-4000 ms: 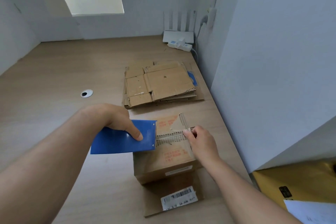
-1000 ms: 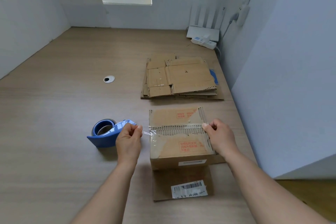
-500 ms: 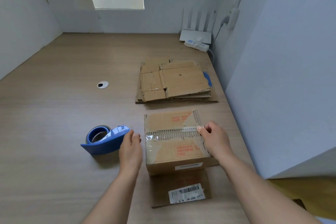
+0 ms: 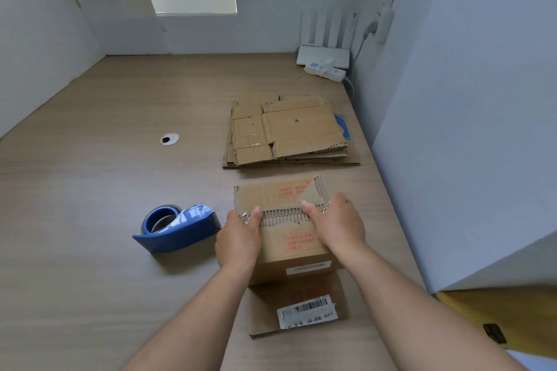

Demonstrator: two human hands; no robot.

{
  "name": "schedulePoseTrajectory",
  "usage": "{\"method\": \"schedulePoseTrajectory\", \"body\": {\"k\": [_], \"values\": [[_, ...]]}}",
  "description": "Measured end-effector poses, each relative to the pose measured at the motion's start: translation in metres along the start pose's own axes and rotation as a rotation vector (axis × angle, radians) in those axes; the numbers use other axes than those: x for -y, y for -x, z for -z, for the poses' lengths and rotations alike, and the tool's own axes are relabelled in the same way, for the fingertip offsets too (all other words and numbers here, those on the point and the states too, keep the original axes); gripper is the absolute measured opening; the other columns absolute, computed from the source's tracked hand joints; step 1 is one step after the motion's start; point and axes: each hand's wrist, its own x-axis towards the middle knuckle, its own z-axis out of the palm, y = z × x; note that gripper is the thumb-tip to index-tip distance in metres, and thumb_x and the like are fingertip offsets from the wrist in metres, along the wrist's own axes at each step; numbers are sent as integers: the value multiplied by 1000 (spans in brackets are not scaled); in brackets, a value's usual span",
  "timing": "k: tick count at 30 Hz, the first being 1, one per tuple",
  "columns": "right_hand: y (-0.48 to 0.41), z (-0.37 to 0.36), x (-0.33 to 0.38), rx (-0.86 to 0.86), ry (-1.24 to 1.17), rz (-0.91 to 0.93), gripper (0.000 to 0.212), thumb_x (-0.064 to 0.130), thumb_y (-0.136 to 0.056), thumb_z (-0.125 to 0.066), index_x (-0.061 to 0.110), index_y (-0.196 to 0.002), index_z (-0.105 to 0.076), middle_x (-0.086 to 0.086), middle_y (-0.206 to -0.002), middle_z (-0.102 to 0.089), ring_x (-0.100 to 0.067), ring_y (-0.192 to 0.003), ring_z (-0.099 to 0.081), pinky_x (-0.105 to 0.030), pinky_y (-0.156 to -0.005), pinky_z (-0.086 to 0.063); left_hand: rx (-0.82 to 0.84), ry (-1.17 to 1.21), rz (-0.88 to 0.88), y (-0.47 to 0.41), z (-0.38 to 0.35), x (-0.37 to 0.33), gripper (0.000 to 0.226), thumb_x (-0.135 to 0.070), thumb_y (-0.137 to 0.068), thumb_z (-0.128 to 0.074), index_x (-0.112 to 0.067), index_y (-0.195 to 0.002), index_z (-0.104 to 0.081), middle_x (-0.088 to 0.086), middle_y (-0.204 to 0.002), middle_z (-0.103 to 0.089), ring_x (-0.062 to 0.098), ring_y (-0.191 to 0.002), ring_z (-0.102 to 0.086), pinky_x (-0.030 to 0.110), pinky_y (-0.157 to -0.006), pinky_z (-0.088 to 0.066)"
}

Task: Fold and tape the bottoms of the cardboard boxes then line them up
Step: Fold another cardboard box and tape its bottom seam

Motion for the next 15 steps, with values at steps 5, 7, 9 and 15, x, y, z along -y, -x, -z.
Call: {"method": "schedulePoseTrajectory", "body": {"k": [5, 7, 9, 15], "values": [[0, 6, -16, -20, -225, 58, 35, 42, -98, -42, 17, -72, -42, 2, -72, -50, -14, -63, -47, -27, -51, -33, 92, 332, 45, 0, 4, 10, 35, -43, -101, -31, -22, -105, -59, 3, -100, -65, 22, -98, -60, 43, -92, -50], [4, 4, -16, 10, -210, 43, 37, 48, -97, -38, 16, -78, -46, 1, -78, -54, -17, -72, -53, -29, -58, -41, 145, 319, 85, 3, 3, 12, 43, -48, -100, -29, -18, -108, -59, 5, -103, -65, 22, -97, -60, 38, -89, -50], [8, -2, -13, 30, -47, 41, 52, 66, -85, -46, 15, -96, -46, 2, -95, -54, -17, -87, -56, -30, -69, -47, 181, 225, 55, 5, 2, 14, 49, -55, -95, -36, -16, -108, -62, 5, -100, -66, 21, -91, -62, 31, -77, -49], [5, -5, -18, 13, -181, 87, 30, 45, -88, -59, 16, -91, -51, 0, -91, -58, -15, -80, -57, -29, -64, -49, 196, -13, 46, 9, 8, 9, 49, -55, -95, -37, -12, -93, -61, 3, -87, -65, 12, -68, -57, 25, -52, -40]]}}
